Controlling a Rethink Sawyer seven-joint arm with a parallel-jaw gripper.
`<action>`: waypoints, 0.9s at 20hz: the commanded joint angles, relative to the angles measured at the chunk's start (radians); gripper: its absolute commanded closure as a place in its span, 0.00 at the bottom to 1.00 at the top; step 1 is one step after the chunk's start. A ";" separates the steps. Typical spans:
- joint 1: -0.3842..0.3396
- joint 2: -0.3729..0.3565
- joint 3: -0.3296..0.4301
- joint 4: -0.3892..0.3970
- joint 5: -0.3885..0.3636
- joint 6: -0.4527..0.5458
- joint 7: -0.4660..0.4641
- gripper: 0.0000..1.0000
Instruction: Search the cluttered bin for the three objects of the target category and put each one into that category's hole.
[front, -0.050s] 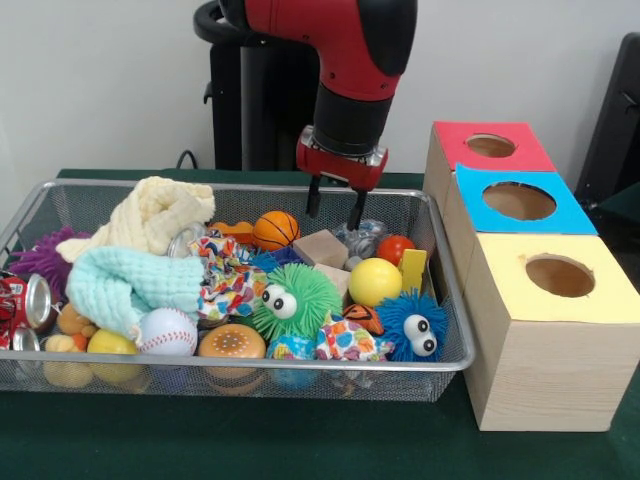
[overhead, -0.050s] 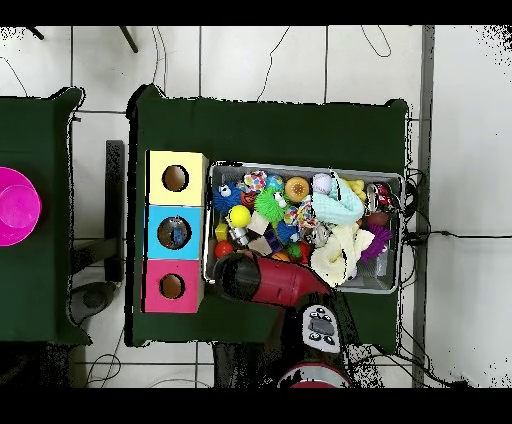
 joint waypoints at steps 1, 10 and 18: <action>-0.036 0.001 0.137 0.055 0.038 -0.023 0.151 0.00; -0.098 -0.044 0.196 0.095 0.030 -0.067 0.146 0.00; -0.131 -0.074 0.243 0.100 0.011 -0.110 0.143 0.00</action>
